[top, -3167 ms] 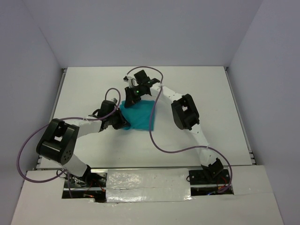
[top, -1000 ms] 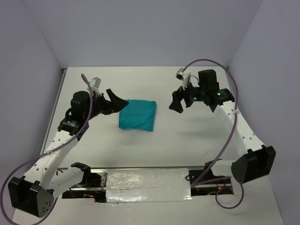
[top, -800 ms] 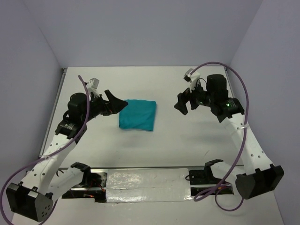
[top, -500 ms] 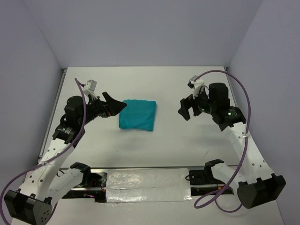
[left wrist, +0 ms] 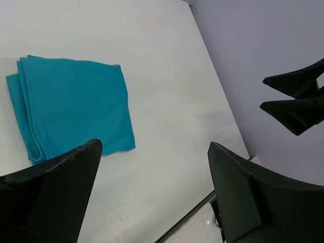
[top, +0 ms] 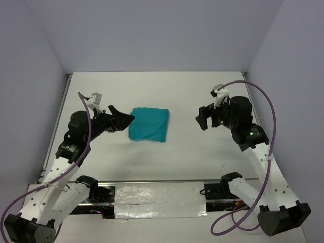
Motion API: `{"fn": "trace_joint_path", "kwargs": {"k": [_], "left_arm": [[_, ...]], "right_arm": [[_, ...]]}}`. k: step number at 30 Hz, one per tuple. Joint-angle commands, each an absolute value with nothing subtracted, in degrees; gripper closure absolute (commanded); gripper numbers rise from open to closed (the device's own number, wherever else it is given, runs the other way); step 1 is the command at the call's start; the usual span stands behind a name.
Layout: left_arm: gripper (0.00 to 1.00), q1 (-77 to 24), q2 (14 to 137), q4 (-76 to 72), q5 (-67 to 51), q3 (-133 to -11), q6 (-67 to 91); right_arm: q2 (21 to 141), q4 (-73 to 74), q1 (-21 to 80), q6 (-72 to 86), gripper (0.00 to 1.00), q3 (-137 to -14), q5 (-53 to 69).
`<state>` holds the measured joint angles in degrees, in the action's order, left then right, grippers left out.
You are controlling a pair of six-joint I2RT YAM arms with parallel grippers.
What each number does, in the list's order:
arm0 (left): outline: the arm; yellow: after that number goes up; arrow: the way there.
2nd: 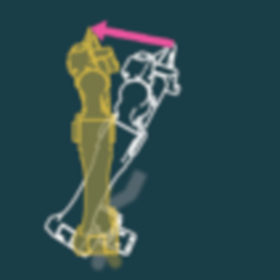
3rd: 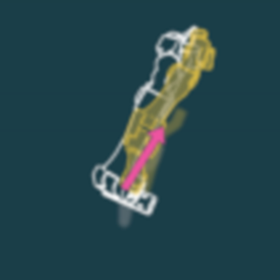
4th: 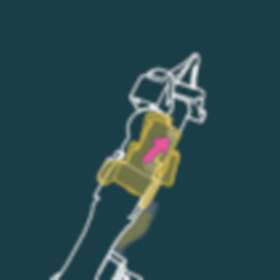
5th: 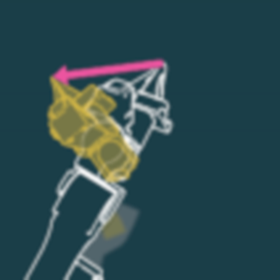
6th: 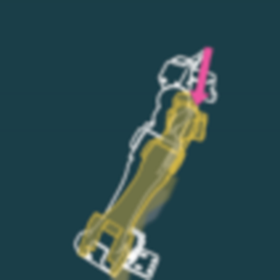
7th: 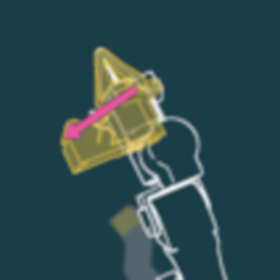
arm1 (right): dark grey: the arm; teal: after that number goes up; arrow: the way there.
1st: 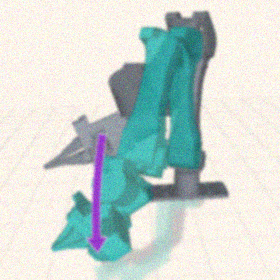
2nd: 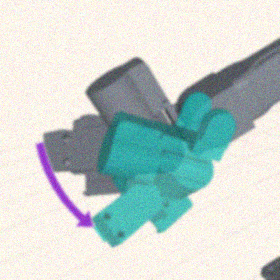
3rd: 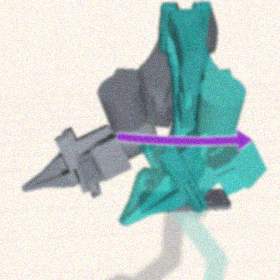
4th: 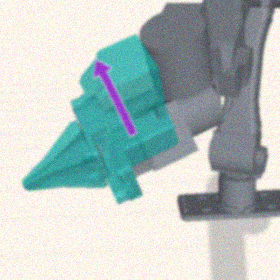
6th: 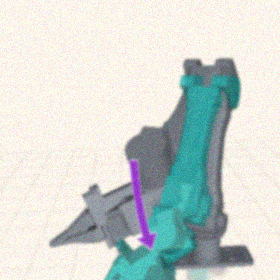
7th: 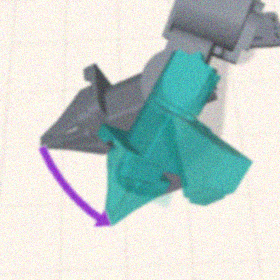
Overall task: Fold and stack the t-shirts
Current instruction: Smooth out wrinkles on the folded tshirt
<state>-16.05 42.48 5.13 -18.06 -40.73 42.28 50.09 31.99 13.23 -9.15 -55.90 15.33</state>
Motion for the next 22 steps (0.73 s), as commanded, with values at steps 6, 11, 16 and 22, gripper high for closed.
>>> {"fn": "trace_joint_path", "kwargs": {"k": [6, 11, 16, 22], "left_arm": [[0.0, -16.0, 41.1, 1.9, -17.4, -40.0, 43.1], [0.0, -16.0, 41.0, 2.8, -17.2, -40.0, 42.6], [0.0, -16.0, 40.7, 3.3, -17.1, -39.7, 42.5], [0.01, -16.0, 40.3, 3.9, -16.8, -39.6, 42.1]], "right_arm": [[48.8, 26.5, 12.9, -6.2, 0.0, -53.9, 12.9], [48.8, 25.7, 13.0, -5.5, 0.0, -53.3, 12.3], [48.7, 25.0, 13.1, -4.8, 0.0, -52.6, 12.2], [48.8, 24.1, 12.9, -4.1, 0.0, -51.8, 11.6]]}}
